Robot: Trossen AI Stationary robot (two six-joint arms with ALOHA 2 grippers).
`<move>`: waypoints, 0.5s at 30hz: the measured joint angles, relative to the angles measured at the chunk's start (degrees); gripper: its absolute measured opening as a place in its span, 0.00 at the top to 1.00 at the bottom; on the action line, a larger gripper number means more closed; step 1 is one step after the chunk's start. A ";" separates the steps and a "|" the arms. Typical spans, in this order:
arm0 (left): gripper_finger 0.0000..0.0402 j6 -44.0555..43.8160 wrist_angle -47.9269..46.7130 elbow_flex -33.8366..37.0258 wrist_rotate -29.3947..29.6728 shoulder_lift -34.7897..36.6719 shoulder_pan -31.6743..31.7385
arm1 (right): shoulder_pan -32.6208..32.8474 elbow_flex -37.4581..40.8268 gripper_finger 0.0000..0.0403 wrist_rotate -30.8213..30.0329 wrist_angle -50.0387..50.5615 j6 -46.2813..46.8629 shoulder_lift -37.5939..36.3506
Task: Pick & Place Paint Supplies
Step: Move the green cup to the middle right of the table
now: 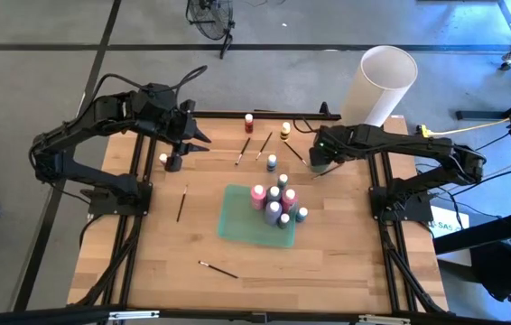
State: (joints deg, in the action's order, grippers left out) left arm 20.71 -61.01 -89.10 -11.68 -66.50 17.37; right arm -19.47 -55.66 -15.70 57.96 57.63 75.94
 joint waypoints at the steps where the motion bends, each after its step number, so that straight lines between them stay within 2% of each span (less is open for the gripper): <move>1: 0.76 0.00 0.05 0.00 0.00 0.00 0.00 | 0.01 0.00 0.45 -0.03 -0.19 0.01 0.00; 15: 0.76 -0.02 0.94 0.00 0.00 0.00 0.00 | -0.06 0.00 0.66 -0.17 0.79 0.63 0.00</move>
State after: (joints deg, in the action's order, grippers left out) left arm 20.69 -60.07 -89.10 -11.68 -66.50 17.37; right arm -19.53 -55.66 -15.88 58.75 58.26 75.94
